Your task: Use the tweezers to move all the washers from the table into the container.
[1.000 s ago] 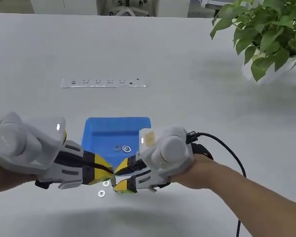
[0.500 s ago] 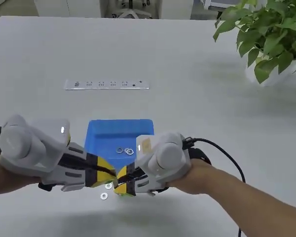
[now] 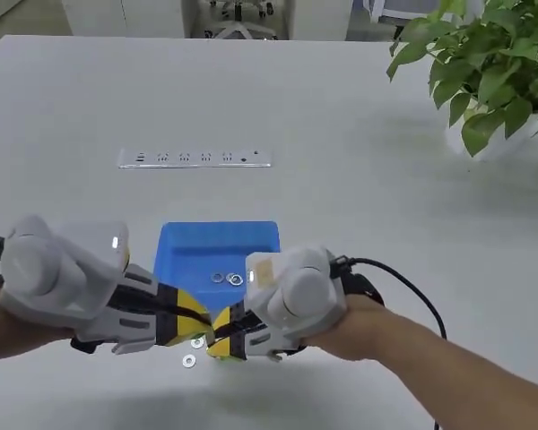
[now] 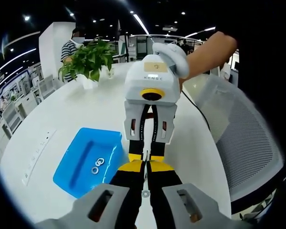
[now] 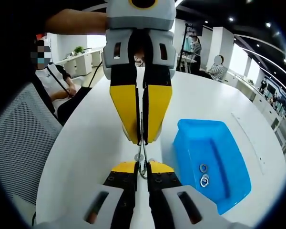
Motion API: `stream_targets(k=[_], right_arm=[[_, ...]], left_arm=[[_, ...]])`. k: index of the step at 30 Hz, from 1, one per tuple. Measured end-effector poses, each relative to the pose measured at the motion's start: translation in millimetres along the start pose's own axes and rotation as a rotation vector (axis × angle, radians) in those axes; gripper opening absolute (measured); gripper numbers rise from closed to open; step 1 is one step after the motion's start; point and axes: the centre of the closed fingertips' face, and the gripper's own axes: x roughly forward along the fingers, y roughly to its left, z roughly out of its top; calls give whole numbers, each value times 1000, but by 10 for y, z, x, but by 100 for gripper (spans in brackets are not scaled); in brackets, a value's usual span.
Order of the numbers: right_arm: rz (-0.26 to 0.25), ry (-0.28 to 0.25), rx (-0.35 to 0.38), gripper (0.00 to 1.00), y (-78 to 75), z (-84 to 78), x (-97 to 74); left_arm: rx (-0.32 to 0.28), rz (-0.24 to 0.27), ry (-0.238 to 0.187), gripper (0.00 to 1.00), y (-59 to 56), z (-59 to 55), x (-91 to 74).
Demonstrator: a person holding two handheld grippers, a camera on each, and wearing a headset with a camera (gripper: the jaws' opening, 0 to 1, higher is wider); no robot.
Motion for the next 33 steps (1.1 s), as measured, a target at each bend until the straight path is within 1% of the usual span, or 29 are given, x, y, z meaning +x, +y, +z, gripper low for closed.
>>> stream_targets(k=[5,9,12,14,17,20,22,26,28,29,30,31,33], right_arm=[[3,4,-8,8,6,7,2],[9,1,-6,8,14,28,-2],[9,-3,-12,9,13,65,-25],[10,-6,-15,9,13,94,-42],[8,-20,-5,9,0,138,-64],[10,-18,-12,9,2,157,-84],[9,-19,-14,9,-3,175,-105],[7,-26,-19,9,-19,234,-166],[6,-33,-20,9,-29,262,-199],[4,-38,-19,9,-35,280,-218],[4,-41,-19,9,-36,291,-230],[4,-43,-19,9,-36,300,-240],[4,-42,-24,9,-39,315,-266]], left_arm=[[-6,12,-3,7,6,8,-17],[-24,45,-21,13,48,29,-77],[-31,61,-25,18,54,18,-120],[-49,73,-34,21,57,14,-151],[-66,83,-45,26,47,4,-184],[-102,92,-52,32,17,-24,-220],[-112,104,-61,37,7,-27,-241],[-143,132,-81,47,-5,-24,-290],[-145,153,-91,51,-4,-18,-321],[-165,165,-97,54,-6,-17,-339],[-172,171,-101,57,-6,-17,-349],[-171,183,-106,59,-8,-18,-363],[-180,194,-103,63,-13,-29,-378]])
